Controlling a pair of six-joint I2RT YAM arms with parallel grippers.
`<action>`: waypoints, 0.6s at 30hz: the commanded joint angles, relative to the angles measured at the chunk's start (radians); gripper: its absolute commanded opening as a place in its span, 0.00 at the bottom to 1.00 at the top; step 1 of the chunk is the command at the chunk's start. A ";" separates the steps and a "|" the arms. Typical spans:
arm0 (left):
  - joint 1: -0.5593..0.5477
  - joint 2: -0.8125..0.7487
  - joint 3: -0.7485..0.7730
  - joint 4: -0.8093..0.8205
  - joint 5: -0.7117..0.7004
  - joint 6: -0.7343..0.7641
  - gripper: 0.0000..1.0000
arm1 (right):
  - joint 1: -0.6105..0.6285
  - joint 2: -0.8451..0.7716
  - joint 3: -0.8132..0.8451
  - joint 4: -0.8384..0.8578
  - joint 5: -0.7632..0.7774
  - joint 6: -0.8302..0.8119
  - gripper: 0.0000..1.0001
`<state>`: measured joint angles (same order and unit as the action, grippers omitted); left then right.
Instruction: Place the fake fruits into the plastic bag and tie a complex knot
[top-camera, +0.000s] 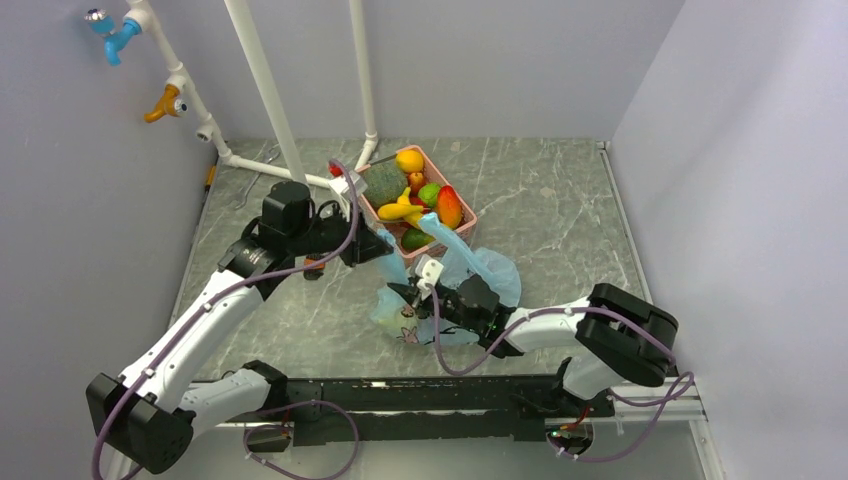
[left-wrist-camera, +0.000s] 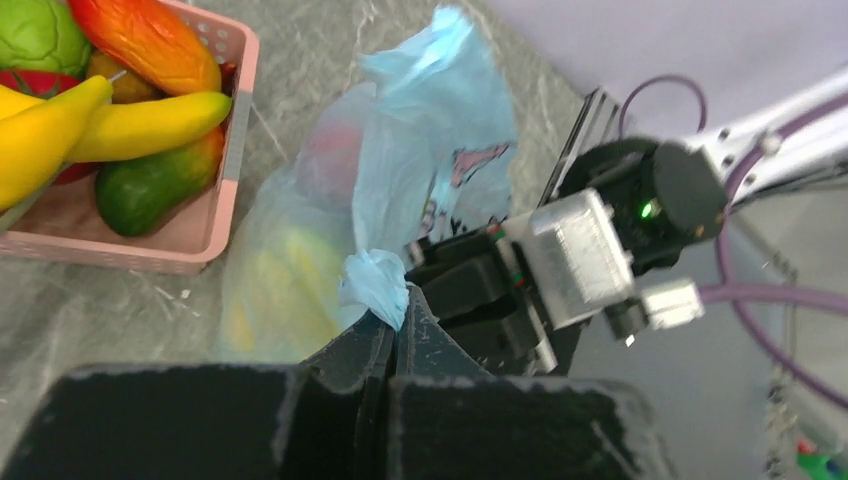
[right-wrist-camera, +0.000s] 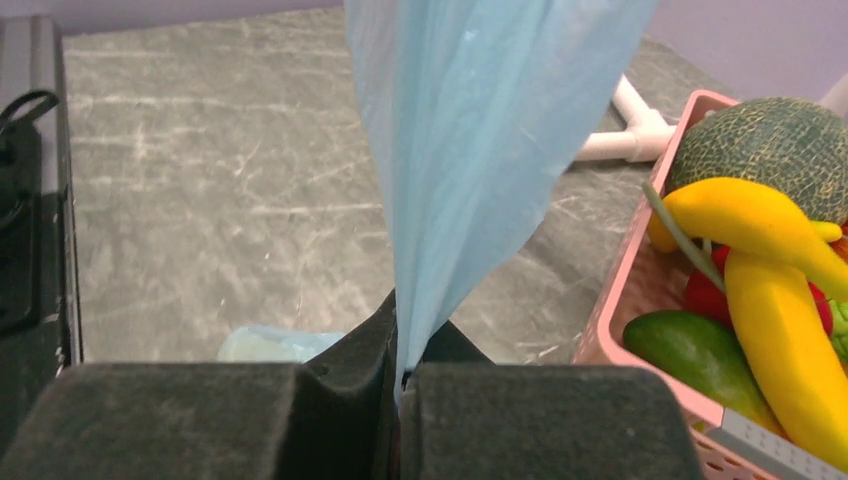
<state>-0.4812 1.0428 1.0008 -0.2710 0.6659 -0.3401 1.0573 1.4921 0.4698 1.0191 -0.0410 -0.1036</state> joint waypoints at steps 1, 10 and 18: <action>0.060 -0.078 0.102 -0.089 0.065 0.411 0.00 | 0.010 -0.035 -0.104 -0.083 -0.065 -0.044 0.00; 0.146 -0.190 0.037 -0.246 0.174 0.692 0.82 | 0.009 -0.045 -0.055 -0.070 -0.094 -0.007 0.00; 0.165 -0.305 -0.304 0.047 0.236 0.360 0.98 | 0.007 -0.052 -0.025 -0.058 -0.074 0.034 0.00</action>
<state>-0.3229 0.7238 0.7902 -0.3710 0.8948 0.1749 1.0645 1.4475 0.4080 0.9424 -0.1135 -0.1036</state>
